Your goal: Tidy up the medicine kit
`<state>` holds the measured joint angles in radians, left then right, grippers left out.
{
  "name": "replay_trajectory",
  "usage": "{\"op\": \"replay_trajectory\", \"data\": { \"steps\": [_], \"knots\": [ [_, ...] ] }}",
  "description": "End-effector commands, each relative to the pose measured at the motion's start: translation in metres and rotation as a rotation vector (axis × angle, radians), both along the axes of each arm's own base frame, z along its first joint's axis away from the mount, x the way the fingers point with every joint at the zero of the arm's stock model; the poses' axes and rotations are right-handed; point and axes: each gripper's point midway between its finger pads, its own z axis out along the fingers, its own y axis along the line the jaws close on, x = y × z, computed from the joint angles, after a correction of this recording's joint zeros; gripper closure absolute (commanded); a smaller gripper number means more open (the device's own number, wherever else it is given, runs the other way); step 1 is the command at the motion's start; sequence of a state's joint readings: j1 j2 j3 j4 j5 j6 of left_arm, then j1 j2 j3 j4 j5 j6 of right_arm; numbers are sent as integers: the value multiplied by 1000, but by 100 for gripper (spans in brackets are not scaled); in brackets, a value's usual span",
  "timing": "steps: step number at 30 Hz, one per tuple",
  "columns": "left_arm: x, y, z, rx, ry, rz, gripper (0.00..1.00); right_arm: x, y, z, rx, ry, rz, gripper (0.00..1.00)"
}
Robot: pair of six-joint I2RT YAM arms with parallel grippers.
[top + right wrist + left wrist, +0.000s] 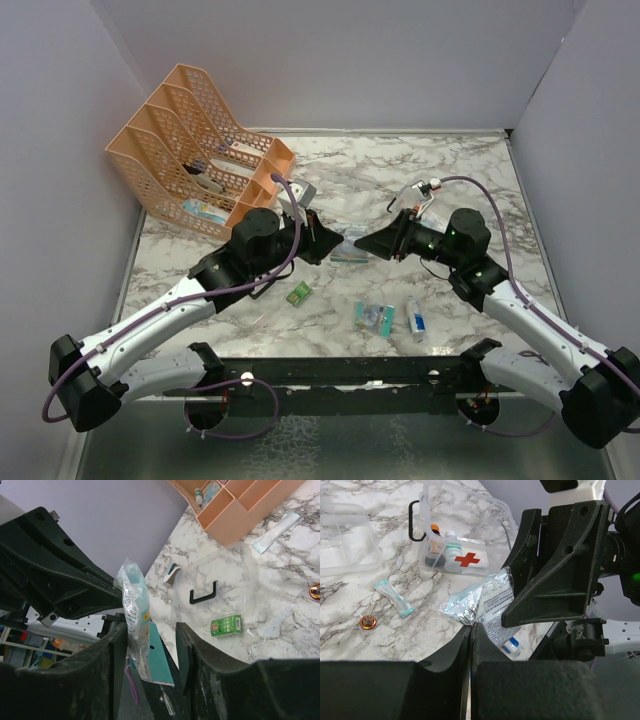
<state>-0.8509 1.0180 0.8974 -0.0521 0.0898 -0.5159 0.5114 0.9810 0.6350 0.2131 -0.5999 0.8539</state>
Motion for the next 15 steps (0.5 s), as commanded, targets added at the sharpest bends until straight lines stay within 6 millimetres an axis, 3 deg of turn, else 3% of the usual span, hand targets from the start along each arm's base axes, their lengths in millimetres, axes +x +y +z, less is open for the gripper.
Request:
{"op": "replay_trajectory", "data": {
  "steps": [1,5,8,12,15],
  "knots": [
    [-4,-2,14,-34,-47,-36,97,-5,5,23,55,-54,44,60],
    [-2,-1,14,-32,-50,-27,94,-6,6,22,59,-43,52,76],
    [2,4,11,-13,-49,9,80,-3,4,21,47,-44,29,91],
    [17,24,-1,61,-48,136,58,11,-7,20,-18,-50,-84,97],
    [33,50,-16,163,-39,291,52,22,-18,20,-82,-61,-171,98]
  ]
}}
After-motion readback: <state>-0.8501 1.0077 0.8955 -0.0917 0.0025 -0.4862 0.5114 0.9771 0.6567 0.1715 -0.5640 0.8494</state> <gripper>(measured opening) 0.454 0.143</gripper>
